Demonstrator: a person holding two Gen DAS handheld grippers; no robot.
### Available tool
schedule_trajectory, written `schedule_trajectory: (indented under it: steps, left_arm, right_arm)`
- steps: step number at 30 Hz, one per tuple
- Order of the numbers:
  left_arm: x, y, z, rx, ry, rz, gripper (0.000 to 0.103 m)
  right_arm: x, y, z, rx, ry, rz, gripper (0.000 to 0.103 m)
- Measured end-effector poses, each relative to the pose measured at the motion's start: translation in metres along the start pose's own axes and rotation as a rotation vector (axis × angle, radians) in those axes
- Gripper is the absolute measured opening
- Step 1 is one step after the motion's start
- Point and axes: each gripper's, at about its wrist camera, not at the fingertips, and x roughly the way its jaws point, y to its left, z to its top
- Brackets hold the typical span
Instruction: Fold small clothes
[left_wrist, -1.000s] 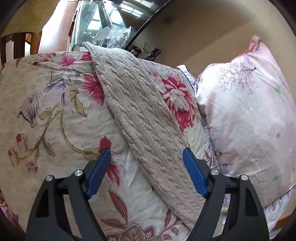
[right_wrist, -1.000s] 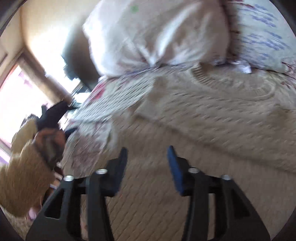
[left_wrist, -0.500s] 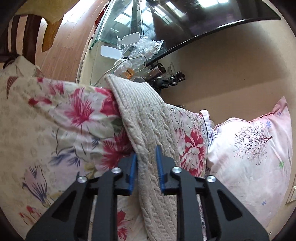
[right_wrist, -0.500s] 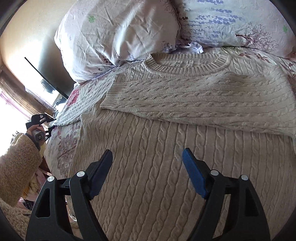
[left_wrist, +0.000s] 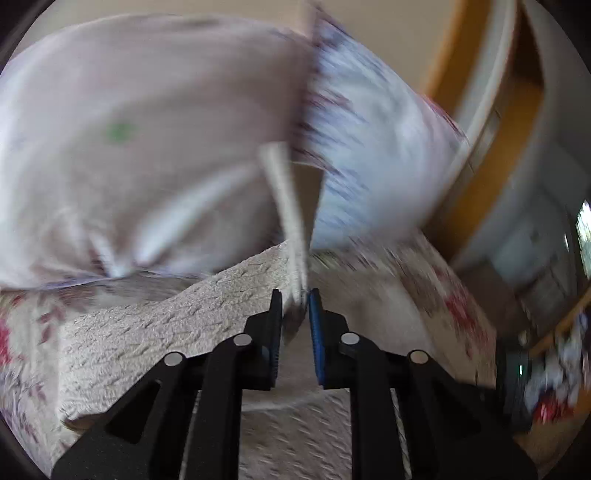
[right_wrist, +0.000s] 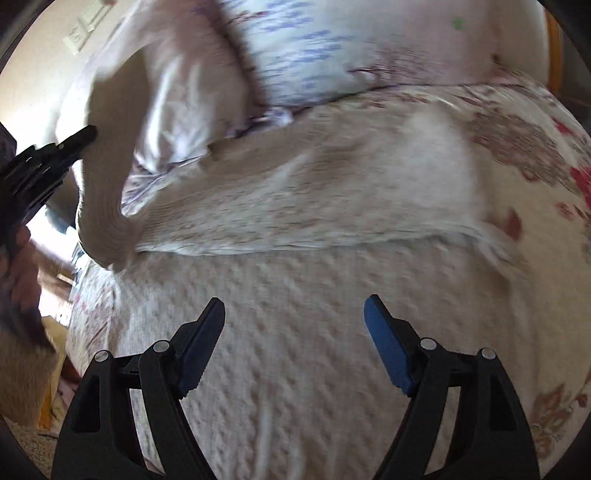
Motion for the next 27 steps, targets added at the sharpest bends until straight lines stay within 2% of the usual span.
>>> schedule_trajectory:
  steps: [1, 2, 3, 5, 7, 10, 12, 13, 14, 16, 18, 19, 21, 22, 23, 25, 27]
  left_arm:
    - [0.019, -0.032, -0.010, 0.095, 0.068, -0.029, 0.018]
    - [0.028, -0.047, -0.021, 0.146, 0.100, -0.026, 0.018]
    - [0.030, -0.048, -0.032, 0.156, 0.126, -0.001, 0.018]
    - [0.022, -0.025, -0.049, 0.096, 0.152, 0.071, 0.033]
    - [0.000, 0.020, -0.070, -0.019, 0.162, 0.185, 0.041]
    - [-0.036, 0.087, -0.116, -0.195, 0.225, 0.292, 0.043]
    - [-0.049, 0.108, -0.148, -0.288, 0.281, 0.325, 0.043]
    - [-0.051, 0.109, -0.160, -0.321, 0.301, 0.324, 0.043]
    - [-0.054, 0.110, -0.175, -0.364, 0.321, 0.309, 0.042]
    - [-0.066, 0.102, -0.192, -0.372, 0.295, 0.296, 0.042]
    - [-0.072, 0.093, -0.205, -0.412, 0.318, 0.212, 0.034]
    - [-0.075, 0.088, -0.213, -0.437, 0.321, 0.182, 0.025]
    - [-0.081, 0.082, -0.227, -0.485, 0.336, 0.130, 0.021]
    - [-0.082, 0.077, -0.231, -0.502, 0.341, 0.112, 0.016]
    - [-0.083, 0.074, -0.235, -0.529, 0.360, 0.086, 0.011]
    - [-0.082, 0.065, -0.239, -0.555, 0.382, 0.058, 0.010]
    - [-0.079, 0.063, -0.235, -0.552, 0.395, 0.031, 0.009]
  right_arm:
    - [-0.004, -0.008, 0.000, 0.016, -0.006, -0.017, 0.079]
    - [-0.010, -0.016, -0.001, 0.031, -0.018, -0.031, 0.079]
    - [-0.021, -0.027, -0.002, 0.047, -0.038, -0.048, 0.079]
    - [-0.037, -0.045, -0.007, 0.070, -0.060, -0.078, 0.079]
    - [-0.053, -0.070, -0.017, 0.116, -0.059, -0.111, 0.079]
    - [-0.067, -0.108, -0.035, 0.222, -0.021, -0.119, 0.079]
    - [-0.068, -0.128, -0.048, 0.301, 0.029, -0.072, 0.069]
    - [-0.067, -0.136, -0.056, 0.341, 0.065, -0.028, 0.069]
    - [-0.070, -0.137, -0.061, 0.347, 0.061, 0.006, 0.067]
    - [-0.068, -0.138, -0.068, 0.364, 0.112, 0.088, 0.061]
    - [-0.064, -0.136, -0.080, 0.386, 0.177, 0.207, 0.051]
    - [-0.060, -0.134, -0.087, 0.399, 0.220, 0.256, 0.048]
    - [-0.055, -0.129, -0.099, 0.417, 0.279, 0.329, 0.046]
    - [-0.053, -0.126, -0.104, 0.427, 0.301, 0.360, 0.041]
    - [-0.052, -0.123, -0.106, 0.433, 0.317, 0.384, 0.029]
    - [-0.047, -0.115, -0.107, 0.433, 0.337, 0.426, 0.016]
    - [-0.044, -0.108, -0.096, 0.429, 0.309, 0.467, 0.010]
